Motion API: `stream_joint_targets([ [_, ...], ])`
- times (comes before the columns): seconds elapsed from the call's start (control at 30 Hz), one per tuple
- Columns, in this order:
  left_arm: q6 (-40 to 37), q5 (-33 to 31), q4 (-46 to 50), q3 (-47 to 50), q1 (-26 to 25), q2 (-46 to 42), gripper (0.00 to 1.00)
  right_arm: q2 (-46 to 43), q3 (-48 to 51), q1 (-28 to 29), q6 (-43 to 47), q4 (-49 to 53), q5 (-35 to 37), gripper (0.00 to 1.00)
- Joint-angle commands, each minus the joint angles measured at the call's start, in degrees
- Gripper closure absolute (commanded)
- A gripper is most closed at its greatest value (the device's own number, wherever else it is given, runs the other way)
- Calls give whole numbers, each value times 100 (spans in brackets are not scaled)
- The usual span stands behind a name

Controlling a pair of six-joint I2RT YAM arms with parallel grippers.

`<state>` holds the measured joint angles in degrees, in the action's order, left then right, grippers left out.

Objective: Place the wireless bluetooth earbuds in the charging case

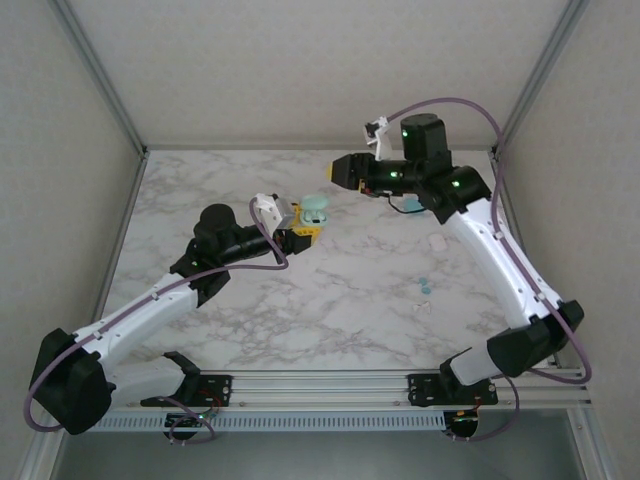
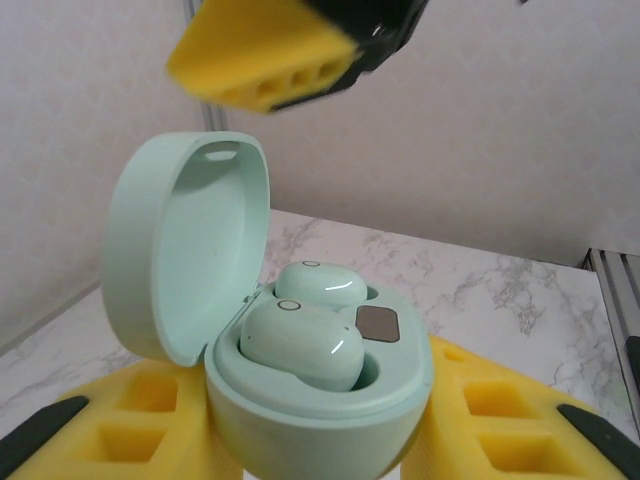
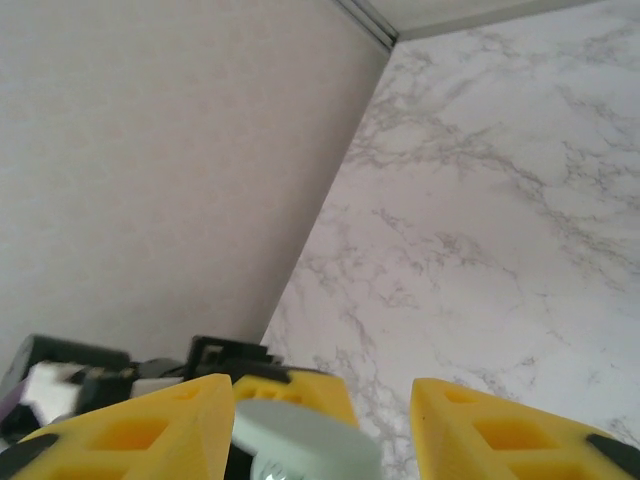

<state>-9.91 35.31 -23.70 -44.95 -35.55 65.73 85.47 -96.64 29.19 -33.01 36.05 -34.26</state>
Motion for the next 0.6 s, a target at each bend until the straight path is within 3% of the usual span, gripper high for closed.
stream_joint_targets([
  [0.0,-39,10,-116,-225,-64,-131,76,300,-136,65,-44,369,-136,48],
  [0.37,75,-218,-296,-260,-73,-27,76,84,474,81,181,331,-1316,43],
  [0.57,191,-131,-510,-295,-75,84,76,-197,953,61,-256,-300,-1901,40],
])
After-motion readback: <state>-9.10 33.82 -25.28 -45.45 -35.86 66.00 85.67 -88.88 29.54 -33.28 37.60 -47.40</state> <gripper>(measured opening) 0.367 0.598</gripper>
